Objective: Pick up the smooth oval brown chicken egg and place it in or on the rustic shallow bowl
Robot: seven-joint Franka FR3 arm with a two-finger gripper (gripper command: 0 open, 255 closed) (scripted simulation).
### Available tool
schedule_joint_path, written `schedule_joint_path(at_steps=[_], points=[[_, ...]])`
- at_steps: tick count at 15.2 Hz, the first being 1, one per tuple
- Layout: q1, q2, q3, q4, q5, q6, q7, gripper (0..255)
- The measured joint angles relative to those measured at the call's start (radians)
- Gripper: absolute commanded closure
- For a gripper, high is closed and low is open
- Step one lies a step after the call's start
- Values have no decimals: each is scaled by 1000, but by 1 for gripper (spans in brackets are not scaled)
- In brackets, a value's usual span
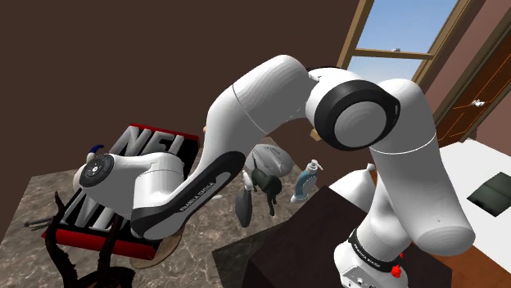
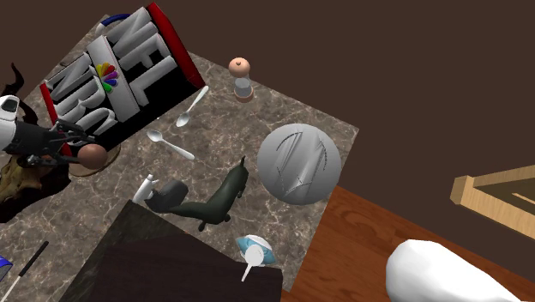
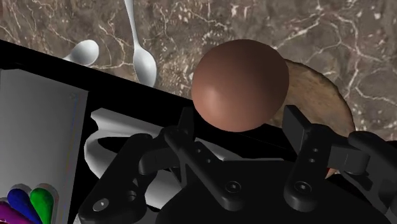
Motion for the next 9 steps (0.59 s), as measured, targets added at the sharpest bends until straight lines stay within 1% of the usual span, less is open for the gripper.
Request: schedule_joint_path(at_steps=[1, 3, 5, 7, 9], points=[[-3, 4, 3, 7, 0, -7, -3, 0], [-2, 19, 9, 14, 1, -13, -6, 0], [-1, 15, 8, 3, 1, 4, 2, 0], [-2, 27, 12, 27, 1, -26, -5, 0], [-9, 20, 18, 15, 2, -11, -3, 0]])
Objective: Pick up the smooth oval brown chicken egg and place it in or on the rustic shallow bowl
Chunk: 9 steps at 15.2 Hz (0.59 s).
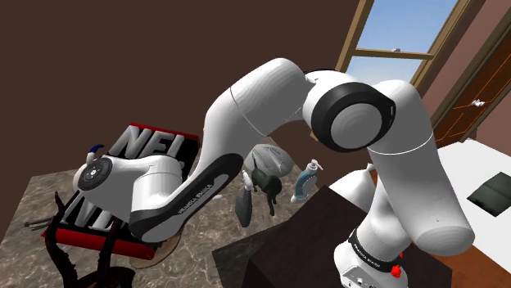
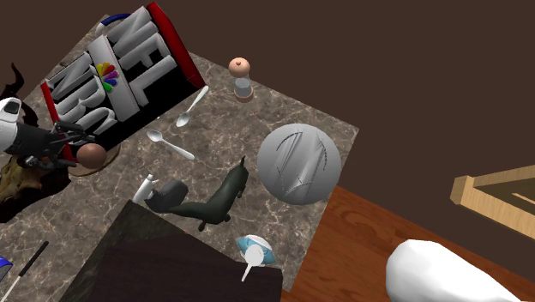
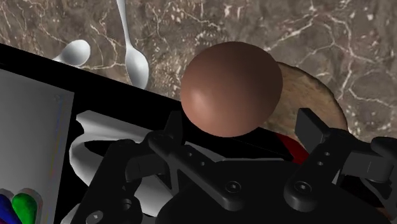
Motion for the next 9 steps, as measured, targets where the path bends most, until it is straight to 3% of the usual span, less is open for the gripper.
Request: schedule_joint_path(at_steps=[9], points=[[2, -18, 18, 1, 18, -15, -11, 0]])
